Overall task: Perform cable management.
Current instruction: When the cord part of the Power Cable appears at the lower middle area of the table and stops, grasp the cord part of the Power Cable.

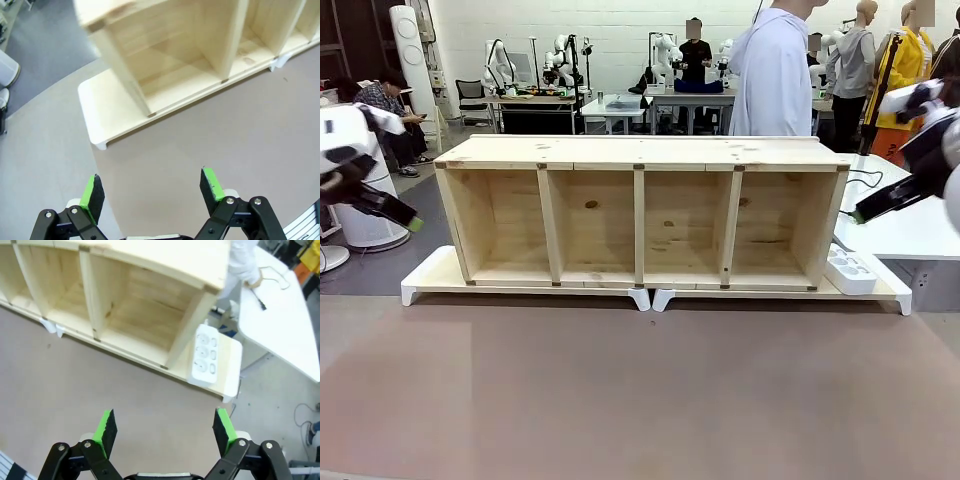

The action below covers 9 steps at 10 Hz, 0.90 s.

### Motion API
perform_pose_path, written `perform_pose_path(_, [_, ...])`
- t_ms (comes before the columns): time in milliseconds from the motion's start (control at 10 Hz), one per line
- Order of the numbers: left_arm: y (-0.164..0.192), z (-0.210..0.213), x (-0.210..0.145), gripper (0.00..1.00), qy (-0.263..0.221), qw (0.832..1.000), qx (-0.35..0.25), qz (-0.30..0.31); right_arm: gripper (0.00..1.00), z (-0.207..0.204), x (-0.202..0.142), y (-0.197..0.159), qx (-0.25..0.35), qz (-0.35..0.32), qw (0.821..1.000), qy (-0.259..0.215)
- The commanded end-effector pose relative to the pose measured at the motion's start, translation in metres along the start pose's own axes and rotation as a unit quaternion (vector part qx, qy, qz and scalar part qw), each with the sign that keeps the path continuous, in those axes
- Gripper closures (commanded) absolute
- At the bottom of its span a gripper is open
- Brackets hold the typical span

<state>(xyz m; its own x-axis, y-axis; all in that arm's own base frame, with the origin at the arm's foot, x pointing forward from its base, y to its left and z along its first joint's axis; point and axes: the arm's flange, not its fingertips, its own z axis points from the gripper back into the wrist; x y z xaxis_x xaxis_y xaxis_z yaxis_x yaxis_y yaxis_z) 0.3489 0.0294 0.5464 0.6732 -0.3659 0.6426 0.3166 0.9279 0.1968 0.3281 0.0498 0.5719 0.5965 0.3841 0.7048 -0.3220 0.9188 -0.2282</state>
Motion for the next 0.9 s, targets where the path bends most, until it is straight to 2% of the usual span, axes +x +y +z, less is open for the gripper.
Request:
perform_pose_path(0, [-0.029,0.001,-0.117,0.0,-0.016,1.0,0.0,0.017,0.0,0.018,-0.1,0.03,-0.021,-0.024,0.999,-0.006])
perform_pose_path(200, [-0.028,0.004,-0.131,0.0,-0.029,0.999,-0.001,0.028,0.0,0.021,-0.108,0.038,-0.019,-0.031,0.999,-0.005])
perform_pose_path(400, [-0.037,-0.002,-0.126,0.0,-0.061,0.998,-0.007,0.016,0.0,0.013,-0.108,0.048,0.004,-0.045,0.999,-0.007])
perform_pose_path(500, [0.037,0.025,-0.02,0.0,-0.022,0.999,0.001,0.038,0.0,0.042,-0.003,0.001,-0.014,-0.026,1.0,-0.007])
perform_pose_path(800, [0.037,0.025,-0.02,0.0,-0.022,0.999,0.001,0.038,0.0,0.042,-0.003,0.001,-0.014,-0.026,1.0,-0.007])
